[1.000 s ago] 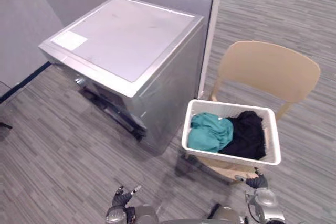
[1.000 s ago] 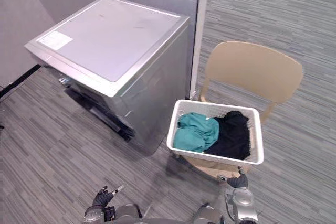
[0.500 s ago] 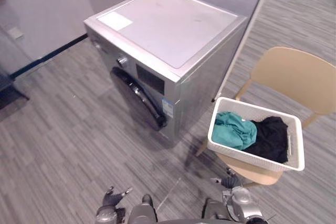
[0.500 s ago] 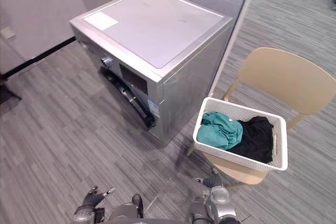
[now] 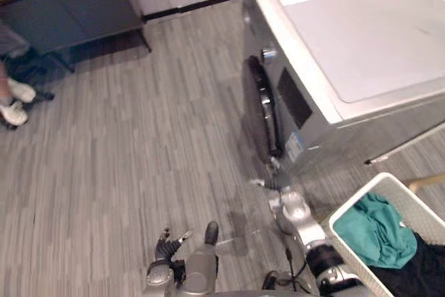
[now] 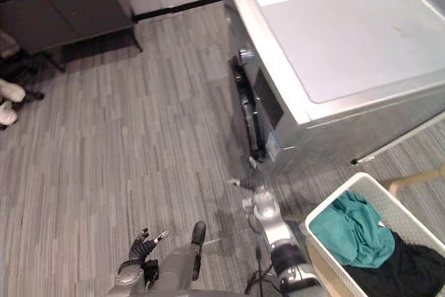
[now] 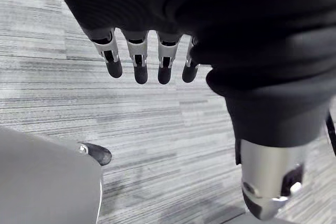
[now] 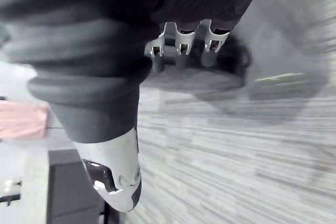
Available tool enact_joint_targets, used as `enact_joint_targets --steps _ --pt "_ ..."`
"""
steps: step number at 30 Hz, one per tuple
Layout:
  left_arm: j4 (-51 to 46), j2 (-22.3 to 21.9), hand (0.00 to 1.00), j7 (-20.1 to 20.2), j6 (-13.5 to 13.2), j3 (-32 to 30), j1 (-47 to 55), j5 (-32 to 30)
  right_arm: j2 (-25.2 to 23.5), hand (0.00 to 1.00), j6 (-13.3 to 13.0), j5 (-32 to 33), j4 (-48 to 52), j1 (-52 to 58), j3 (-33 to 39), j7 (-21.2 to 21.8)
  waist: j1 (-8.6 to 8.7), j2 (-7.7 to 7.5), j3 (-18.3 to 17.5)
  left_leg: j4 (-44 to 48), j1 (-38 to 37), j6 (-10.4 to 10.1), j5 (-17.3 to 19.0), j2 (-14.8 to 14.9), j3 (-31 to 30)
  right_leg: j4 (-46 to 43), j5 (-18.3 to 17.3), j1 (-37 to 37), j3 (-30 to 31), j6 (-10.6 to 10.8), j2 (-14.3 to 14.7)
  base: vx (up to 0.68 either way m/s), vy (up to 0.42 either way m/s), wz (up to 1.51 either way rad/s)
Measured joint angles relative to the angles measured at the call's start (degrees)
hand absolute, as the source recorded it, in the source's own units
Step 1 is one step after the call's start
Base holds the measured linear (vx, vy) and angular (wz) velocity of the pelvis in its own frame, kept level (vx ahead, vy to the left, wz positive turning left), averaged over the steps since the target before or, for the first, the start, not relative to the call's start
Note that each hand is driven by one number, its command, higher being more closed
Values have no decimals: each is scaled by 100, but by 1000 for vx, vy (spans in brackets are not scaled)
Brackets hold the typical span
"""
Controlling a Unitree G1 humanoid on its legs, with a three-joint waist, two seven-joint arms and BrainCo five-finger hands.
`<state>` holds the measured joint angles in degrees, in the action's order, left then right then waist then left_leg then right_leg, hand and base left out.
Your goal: Pick up the laundry basket with both hands and put the clothes into the washing machine.
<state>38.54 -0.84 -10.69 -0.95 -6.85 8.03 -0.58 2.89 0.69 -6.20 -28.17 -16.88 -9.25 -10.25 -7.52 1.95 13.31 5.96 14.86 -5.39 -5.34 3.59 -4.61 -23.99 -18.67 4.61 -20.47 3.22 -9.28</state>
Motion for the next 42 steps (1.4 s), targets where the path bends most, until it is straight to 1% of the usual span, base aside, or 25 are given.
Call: enact_joint_targets --steps 1,3,6,8,10,13,15,17,18,21,23,24,27,28,29,30,31,32,33,35,36,38,39,41,42 --pt "-3 -15 0 -14 -15 1 -6 3 27 0 -20 0 73 -107 7 -28 1 10 22 -2 72 -37 -25 0 -5 -55 -13 86 -9 -18 -8 -68 9 15" --pt "-191 -73 0 -84 -20 -2 -31 59 155 0 -22 -4 390 -480 162 -272 -8 17 259 0 309 -3 -167 -42 -8 -287 -50 332 -105 -47 -81 -94 18 19" --pt "-367 -100 0 -153 -50 32 -69 109 335 0 -9 3 617 -662 541 -610 -9 -8 405 1 529 30 -209 -116 -18 -558 -206 598 -186 -36 -197 -105 26 28" --pt "-428 -109 0 -228 -58 67 -140 119 604 0 0 11 729 -823 809 -887 -40 3 507 1 751 -2 -231 -171 -63 -843 -338 892 -244 -41 -304 -111 19 24" --pt "-432 -101 0 -292 -60 93 -278 160 785 0 41 95 727 -1043 911 -998 -75 -16 663 -4 888 -7 -320 -171 -66 -997 -362 1094 -229 -39 -329 -142 10 4" --pt "-432 -78 0 -330 -61 237 -461 280 903 0 68 267 582 -1357 914 -1014 -96 -25 717 -26 1148 -1 -442 -194 -65 -1221 -463 1455 -186 -34 -393 -138 -14 1" --pt "-432 -77 0 -331 -63 269 -555 348 901 0 95 577 296 -1612 870 -955 -99 -27 732 -163 1238 19 -576 -188 -71 -1316 -470 1659 -158 -40 -397 -114 -51 -3" --pt "-434 -64 0 -328 -81 305 -737 412 892 0 116 853 -205 -2032 812 -885 -114 -21 876 -231 1322 42 -625 -187 -132 -1426 -472 1804 -158 -42 -406 -114 -67 3" --pt "-433 -53 0 -328 -90 334 -778 456 892 0 131 934 -310 -2132 777 -836 -118 -19 884 -239 1380 57 -636 -184 -149 -1443 -472 1869 -159 -43 -400 -108 -66 7" --pt "-437 31 0 -315 -108 496 -997 539 940 0 6 1333 -487 -2491 754 -941 -105 -38 941 -404 1574 53 -793 -167 -228 -1515 -466 2153 -148 -50 -392 -53 -62 3" --pt "-467 67 0 -311 -150 587 -1134 582 1085 0 42 1481 -770 -2804 683 -930 -117 -36 943 -401 1697 25 -832 -163 -278 -1547 -460 2275 -155 -59 -383 -35 -77 3" --pt "-581 99 0 -307 -193 669 -1195 614 1142 0 106 1533 -969 -3084 582 -847 -146 -22 952 -402 1802 -27 -869 -158 -334 -1572 -460 2369 -177 -60 -372 -18 -74 9" --pt "-765 101 0 -307 -230 709 -1316 679 1141 0 108 1748 -992 -3486 461 -856 -274 17 974 -400 2051 -87 -938 -145 -504 -1581 -459 2530 -317 -65 -337 9 -87 21" --pt "-803 103 0 -306 -232 757 -1383 686 1167 0 107 1813 -996 -3691 387 -838 -337 62 1001 -399 2148 -130 -973 -157 -618 -1585 -461 2568 -404 -67 -324 43 -97 35" --pt "-877 105 0 -306 -237 802 -1391 721 1157 0 115 1883 -984 -3869 360 -920 -376 97 1023 -400 2215 -145 -996 -164 -701 -1583 -464 2581 -473 -71 -317 66 -115 47" --pt "-887 106 0 -307 -270 839 -1400 723 1137 0 124 2005 -1080 -4060 317 -946 -455 105 1028 -401 2277 -163 -1009 -181 -817 -1577 -473 2580 -531 -84 -295 61 -94 39" --pt "-889 108 0 -303 -275 869 -1405 723 1158 0 122 2040 -1145 -4172 234 -934 -496 114 1033 -402 2292 -169 -1013 -189 -860 -1577 -482 2575 -558 -98 -293 60 -93 40" --pt "-896 97 0 -293 -279 918 -1421 718 1164 0 113 2153 -1160 -4445 122 -907 -597 148 1050 -404 2333 -202 -1034 -210 -968 -1580 -512 2566 -618 -126 -285 41 -74 30" --pt "-900 88 0 -288 -280 927 -1425 718 1145 0 106 2185 -1160 -4631 71 -904 -643 172 1062 -406 2356 -214 -1042 -222 -1011 -1586 -535 2563 -651 -126 -284 42 -113 38" --pt "-902 80 0 -268 -279 990 -1426 715 1054 0 58 2316 -1200 -5316 -210 -976 -797 284 1120 -411 2404 -245 -1062 -259 -1191 -1603 -611 2513 -805 -129 -288 26 -102 43" --pt "-901 85 0 -245 -276 1025 -1429 710 1047 0 -15 2378 -1205 -5572 -314 -966 -907 310 1133 -442 2404 -266 -1076 -290 -1287 -1609 -676 2465 -886 -139 -292 15 -73 43" --pt "-925 96 0 -200 -275 1087 -1430 703 1050 0 -64 2405 -1202 -5974 -522 -959 -1022 312 1133 -533 2412 -334 -1122 -323 -1436 -1668 -736 2450 -968 -153 -296 21 -97 53" --pt "-969 92 0 -185 -276 1148 -1436 698 1070 0 -115 2416 -1202 -6240 -533 -951 -1056 313 1132 -548 2448 -357 -1138 -382 -1575 -1721 -824 2441 -991 -147 -315 21 -98 62" --pt "-987 66 0 -185 -281 1233 -1439 701 1074 0 -232 2475 -1202 -6523 -530 -963 -1082 312 1132 -595 2465 -389 -1164 -412 -1727 -1810 -859 2431 -1036 -153 -375 20 -97 59" --pt "-986 58 0 -185 -280 1296 -1445 703 1116 0 -266 2553 -1199 -6625 -527 -972 -1078 312 1132 -608 2465 -390 -1164 -451 -1774 -1818 -909 2418 -1028 -109 -379 17 -87 50"
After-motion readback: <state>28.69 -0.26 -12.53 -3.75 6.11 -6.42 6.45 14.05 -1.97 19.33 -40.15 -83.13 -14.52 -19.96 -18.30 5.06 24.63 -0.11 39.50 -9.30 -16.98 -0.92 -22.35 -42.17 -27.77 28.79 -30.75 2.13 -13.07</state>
